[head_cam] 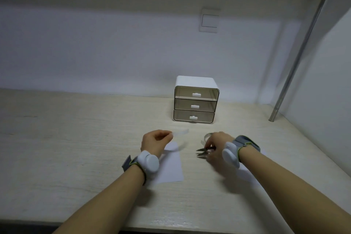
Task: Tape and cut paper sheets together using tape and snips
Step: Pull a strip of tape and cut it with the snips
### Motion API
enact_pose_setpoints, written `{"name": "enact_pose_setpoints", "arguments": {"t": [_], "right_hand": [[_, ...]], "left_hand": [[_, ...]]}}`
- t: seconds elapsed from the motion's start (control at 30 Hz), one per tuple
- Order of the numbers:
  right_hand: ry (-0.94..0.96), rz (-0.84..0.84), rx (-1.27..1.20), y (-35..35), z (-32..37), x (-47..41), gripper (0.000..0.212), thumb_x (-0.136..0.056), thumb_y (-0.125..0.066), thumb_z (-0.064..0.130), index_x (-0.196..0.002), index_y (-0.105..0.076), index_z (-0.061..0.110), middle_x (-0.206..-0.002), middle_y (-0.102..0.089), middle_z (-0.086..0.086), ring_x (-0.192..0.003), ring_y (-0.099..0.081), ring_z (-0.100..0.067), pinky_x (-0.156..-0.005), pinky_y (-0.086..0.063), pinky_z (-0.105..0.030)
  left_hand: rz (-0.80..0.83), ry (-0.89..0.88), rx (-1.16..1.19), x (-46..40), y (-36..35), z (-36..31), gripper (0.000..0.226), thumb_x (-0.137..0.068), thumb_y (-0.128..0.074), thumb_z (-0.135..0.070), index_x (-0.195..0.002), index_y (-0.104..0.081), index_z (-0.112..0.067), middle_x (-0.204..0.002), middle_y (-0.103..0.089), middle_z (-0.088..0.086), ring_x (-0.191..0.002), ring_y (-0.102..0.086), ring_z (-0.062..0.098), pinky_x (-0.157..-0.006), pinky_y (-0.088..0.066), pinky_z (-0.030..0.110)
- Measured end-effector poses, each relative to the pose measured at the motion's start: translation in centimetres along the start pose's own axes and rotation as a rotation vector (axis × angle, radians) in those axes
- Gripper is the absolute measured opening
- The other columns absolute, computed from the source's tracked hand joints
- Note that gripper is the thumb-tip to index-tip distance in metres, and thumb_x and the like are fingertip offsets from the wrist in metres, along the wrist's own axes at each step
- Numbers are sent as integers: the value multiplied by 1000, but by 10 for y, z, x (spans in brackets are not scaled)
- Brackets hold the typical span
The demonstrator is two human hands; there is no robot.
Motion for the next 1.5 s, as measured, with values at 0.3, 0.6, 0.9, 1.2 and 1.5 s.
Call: {"name": "enact_pose_setpoints", "arguments": {"t": [0.3, 0.6, 0.9, 1.2, 1.5], "right_hand": [[-78, -439, -957, -16, 17, 16, 32, -82, -66, 46, -101, -69, 19, -81, -65, -2, -67, -59, -15, -61, -44, -22], [-25, -453, -1305, -5, 45, 12, 10, -83, -70, 17, -76, -68, 11, -68, -61, 4, -59, -50, -11, -51, -40, -16], [-122, -627, -1302, 3, 24, 13, 14, -86, -66, 12, -73, -65, 9, -64, -56, -1, -55, -47, -13, -42, -40, -8], [-117, -476, -1478, -13, 40, 6, 13, -86, -65, 14, -73, -67, 16, -68, -58, -3, -59, -49, -17, -57, -36, -24], [-84, -351, -1507, -20, 54, 12, 9, -85, -66, 17, -77, -70, 14, -71, -59, -3, -63, -50, -17, -60, -37, -25]], "left_hand": [[83, 36, 130, 18, 10, -10, 8, -84, -69, -5, -92, -70, -6, -76, -66, 0, -70, -59, 10, -56, -46, 2], [134, 52, 74, 16, 29, -7, 11, -82, -73, -11, -93, -72, -16, -81, -71, -3, -79, -64, 11, -70, -50, 7], [127, 31, -730, 11, 63, 33, 49, -71, -67, -50, -119, -58, -46, -124, -62, -21, -127, -45, 19, -86, -17, 26], [161, -54, -807, 27, 42, 33, 55, -61, -74, -60, -111, -67, -37, -116, -60, -22, -134, -33, 15, -90, -19, 28], [67, 7, 6, 19, 30, -8, 4, -84, -69, -11, -82, -71, -9, -78, -69, 1, -76, -62, 9, -60, -44, 0]]}}
Point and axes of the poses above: each hand's wrist, its own x-axis away from the middle knuckle, its own y-axis out of the back of the hand, z = x × y, the point moved 3 cm from there along -x, towards the middle knuckle
